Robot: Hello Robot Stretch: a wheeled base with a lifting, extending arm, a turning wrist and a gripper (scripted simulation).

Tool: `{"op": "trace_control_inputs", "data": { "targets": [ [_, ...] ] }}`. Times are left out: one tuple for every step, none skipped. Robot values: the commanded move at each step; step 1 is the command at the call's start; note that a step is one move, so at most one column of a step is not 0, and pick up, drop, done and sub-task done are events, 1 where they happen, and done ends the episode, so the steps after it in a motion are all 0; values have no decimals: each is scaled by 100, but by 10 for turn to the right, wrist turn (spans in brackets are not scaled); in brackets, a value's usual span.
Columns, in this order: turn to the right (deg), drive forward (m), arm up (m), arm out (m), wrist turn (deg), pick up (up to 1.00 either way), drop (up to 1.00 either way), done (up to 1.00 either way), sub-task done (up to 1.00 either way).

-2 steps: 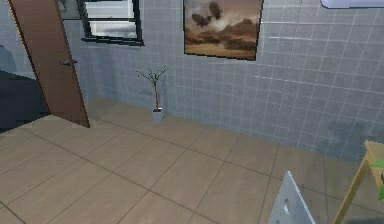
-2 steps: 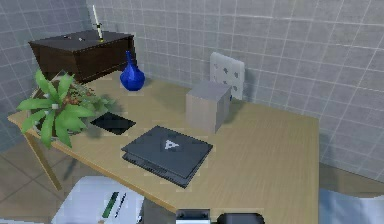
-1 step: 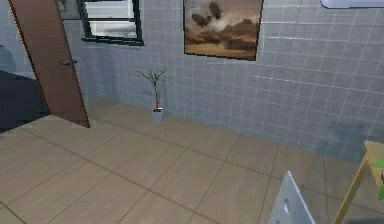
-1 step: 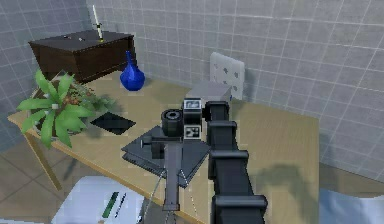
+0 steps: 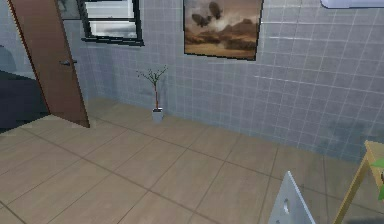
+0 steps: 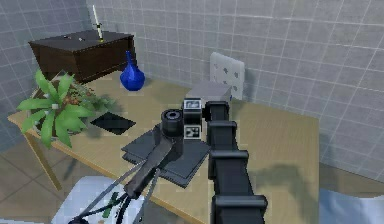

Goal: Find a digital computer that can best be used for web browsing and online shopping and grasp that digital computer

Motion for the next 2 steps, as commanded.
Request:
{"op": "trace_control_inputs", "data": {
  "targets": [
    [0,0,0,0,450,0,0,0,0],
    [0,0,0,0,450,0,0,0,0]
  ]
}}
